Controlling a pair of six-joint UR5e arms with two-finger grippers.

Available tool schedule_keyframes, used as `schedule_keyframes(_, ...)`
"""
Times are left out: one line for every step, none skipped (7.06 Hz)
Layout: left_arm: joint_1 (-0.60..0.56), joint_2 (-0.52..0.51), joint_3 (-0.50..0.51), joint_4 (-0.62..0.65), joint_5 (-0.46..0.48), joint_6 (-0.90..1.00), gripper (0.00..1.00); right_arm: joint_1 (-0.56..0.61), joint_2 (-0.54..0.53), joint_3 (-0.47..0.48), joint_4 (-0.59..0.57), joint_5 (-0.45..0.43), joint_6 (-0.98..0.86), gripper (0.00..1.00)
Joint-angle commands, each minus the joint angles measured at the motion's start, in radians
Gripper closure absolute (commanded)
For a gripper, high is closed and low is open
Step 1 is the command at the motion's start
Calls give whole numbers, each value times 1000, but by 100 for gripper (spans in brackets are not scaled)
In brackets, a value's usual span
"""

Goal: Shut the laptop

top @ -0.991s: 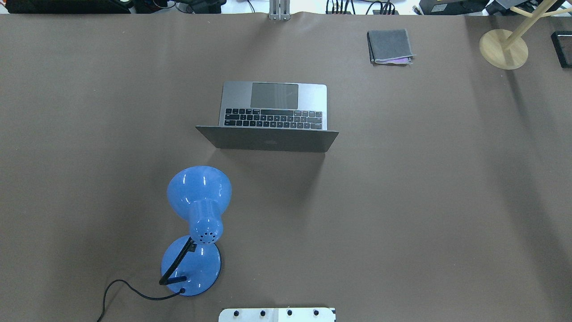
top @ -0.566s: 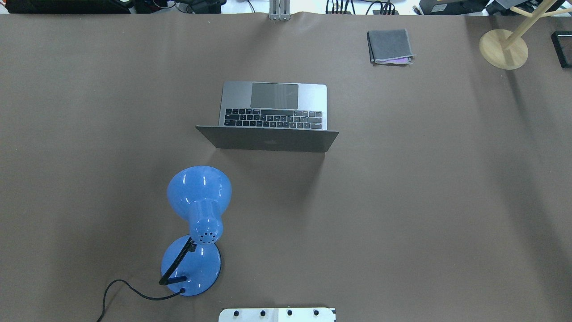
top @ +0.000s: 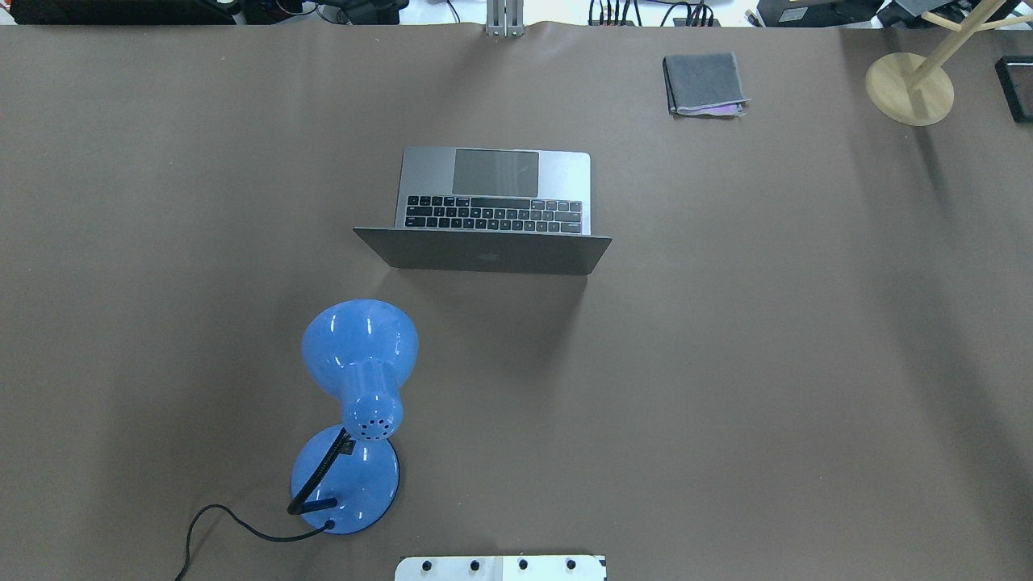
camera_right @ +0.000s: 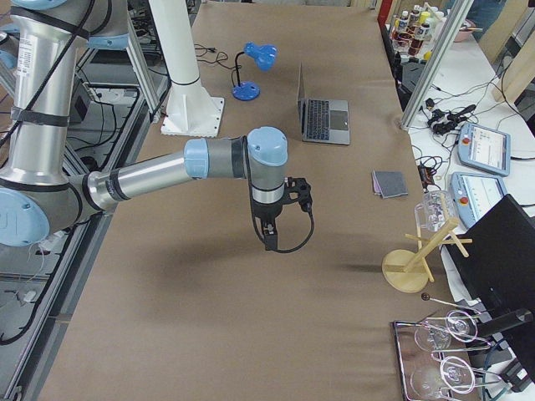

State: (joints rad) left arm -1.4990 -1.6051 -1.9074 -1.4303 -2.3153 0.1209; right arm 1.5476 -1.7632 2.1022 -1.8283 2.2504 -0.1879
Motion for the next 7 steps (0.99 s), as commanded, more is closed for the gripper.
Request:
schedule_keyframes(-1,-12,49,-277,72,-12,1,15,13,-3,98,7,13,0)
schedule_keyframes(-1,-13,85,-306,65,-53,1,22,4,4,103,14,40,0)
schedule_keyframes(0,-13,103,-347,66,-58,1,20,8,-17,136,11,50,0)
schedule_keyframes(0,-15,117,-395,65,-55,1,20,13,-49,196,12,51,0)
schedule_keyframes(0,-18,108,-415,65,-79,1,20,14,-48,216,17,118,0)
schedule_keyframes(3,-24,111,-418,66,-136,1,20,14,-47,216,20,142,0)
schedule_keyframes(11,-30,105,-420,65,-136,1,19,16,-48,216,79,143,0)
